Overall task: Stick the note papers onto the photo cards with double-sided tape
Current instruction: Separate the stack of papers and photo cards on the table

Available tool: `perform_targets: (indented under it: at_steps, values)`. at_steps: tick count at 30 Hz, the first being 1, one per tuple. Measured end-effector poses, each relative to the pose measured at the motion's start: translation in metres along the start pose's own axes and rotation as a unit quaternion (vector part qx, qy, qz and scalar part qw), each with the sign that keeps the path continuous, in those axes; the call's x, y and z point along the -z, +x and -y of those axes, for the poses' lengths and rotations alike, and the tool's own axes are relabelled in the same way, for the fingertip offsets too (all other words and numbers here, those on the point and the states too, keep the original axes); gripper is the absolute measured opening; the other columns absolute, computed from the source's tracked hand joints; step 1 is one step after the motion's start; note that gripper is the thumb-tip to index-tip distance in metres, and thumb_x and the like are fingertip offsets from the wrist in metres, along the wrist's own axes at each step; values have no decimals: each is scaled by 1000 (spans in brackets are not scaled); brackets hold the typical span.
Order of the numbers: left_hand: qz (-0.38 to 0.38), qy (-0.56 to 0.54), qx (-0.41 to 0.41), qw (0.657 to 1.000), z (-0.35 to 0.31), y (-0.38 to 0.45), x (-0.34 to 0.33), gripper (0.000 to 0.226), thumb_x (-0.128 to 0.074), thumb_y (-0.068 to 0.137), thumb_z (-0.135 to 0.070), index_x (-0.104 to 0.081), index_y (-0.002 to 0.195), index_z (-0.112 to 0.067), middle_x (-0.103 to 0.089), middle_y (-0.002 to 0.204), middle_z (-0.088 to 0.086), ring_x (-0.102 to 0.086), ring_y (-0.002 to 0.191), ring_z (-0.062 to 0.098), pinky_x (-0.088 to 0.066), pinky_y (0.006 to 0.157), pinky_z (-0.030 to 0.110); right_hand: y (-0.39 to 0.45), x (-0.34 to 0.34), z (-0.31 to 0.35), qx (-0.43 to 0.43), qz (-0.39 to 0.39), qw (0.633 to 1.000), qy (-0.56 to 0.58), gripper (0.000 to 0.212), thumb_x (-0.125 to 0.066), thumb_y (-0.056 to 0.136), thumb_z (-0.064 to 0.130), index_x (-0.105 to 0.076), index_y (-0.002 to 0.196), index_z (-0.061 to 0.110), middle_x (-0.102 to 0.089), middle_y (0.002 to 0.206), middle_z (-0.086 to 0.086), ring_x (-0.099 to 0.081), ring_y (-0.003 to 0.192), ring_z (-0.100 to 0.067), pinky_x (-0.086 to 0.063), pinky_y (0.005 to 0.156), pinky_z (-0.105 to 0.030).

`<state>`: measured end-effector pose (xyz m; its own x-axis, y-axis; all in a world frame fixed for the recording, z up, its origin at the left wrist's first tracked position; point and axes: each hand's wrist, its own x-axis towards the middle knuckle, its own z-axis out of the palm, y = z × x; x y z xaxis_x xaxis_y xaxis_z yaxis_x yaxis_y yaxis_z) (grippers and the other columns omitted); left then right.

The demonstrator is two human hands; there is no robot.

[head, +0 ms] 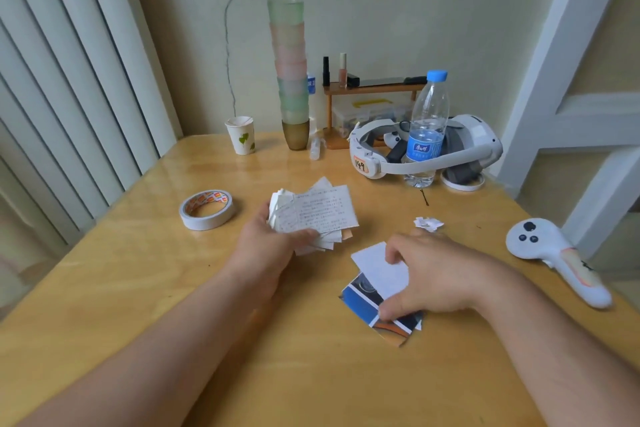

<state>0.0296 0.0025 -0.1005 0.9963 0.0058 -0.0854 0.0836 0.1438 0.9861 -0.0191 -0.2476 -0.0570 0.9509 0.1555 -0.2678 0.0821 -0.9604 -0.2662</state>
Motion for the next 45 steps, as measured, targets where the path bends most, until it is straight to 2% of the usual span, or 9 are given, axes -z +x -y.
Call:
perform_targets:
  at_steps: [8,15,19,23,32,35,37,41,45]
  values:
    - [-10,62,6,998,-20,21,-12,67,-84,80,8,-52,133,-18,-75,118,9,-79,95,25,-64,90,48,-9,-11,12,114,30,993,11,75,-88,61,57,-46,123,47,-30,127,27,-28,125,-2,-43,100,-26]
    - [-29,46,-43,998,-19,38,-9,67,-88,78,2,-52,120,-36,-72,123,3,-77,102,23,-63,92,44,17,-10,-2,128,-81,980,132,45,-86,81,43,-59,117,50,-46,125,32,-46,122,4,-41,102,-24]
    - [12,3,-71,997,-11,35,0,66,-82,80,11,-55,125,-30,-75,123,6,-76,109,25,-61,96,45,-7,-4,10,126,23,991,21,94,-80,71,62,-25,148,62,-17,152,37,-17,142,4,-34,113,-29]
    - [18,-26,-69,997,-9,36,4,65,-81,80,12,-55,127,-26,-76,121,6,-76,108,27,-59,99,50,-38,-11,27,157,63,984,-49,90,-63,82,48,-8,152,62,12,157,40,13,150,8,-25,114,-27]
    - [49,53,-98,992,-8,33,1,106,-86,69,7,-43,148,-48,-57,140,-1,-71,117,21,-60,97,47,4,-28,-11,165,-93,981,43,63,-56,89,11,-55,141,46,-31,141,33,-35,133,9,-30,100,-4]
    - [71,37,-101,992,-11,28,-2,90,-74,75,22,-57,138,-40,-56,140,0,-71,113,15,-61,94,41,26,-24,-4,171,-140,972,79,49,-57,83,6,-65,118,40,-44,130,27,-47,119,3,-39,99,-14]
    - [91,-15,-66,994,-14,21,-6,74,-63,79,27,-63,128,-28,-60,138,13,-72,113,28,-61,94,50,42,-24,5,141,-183,969,84,35,-58,82,6,-57,93,39,-46,115,21,-51,103,-5,-45,87,-24]
    - [102,-24,-25,994,-12,13,-14,57,-58,85,28,-49,118,-18,-71,125,23,-74,106,36,-58,90,57,72,-21,19,42,-297,942,150,31,-49,78,-10,-47,77,21,-48,96,6,-51,86,-20,-38,64,-28]
    - [77,286,-92,951,-9,10,-9,54,-72,77,-5,-48,110,-40,-64,97,5,-57,73,18,-49,61,31,76,-13,15,30,-409,880,239,41,-46,80,-18,-50,91,22,-52,108,1,-51,90,-19,-42,71,-29]
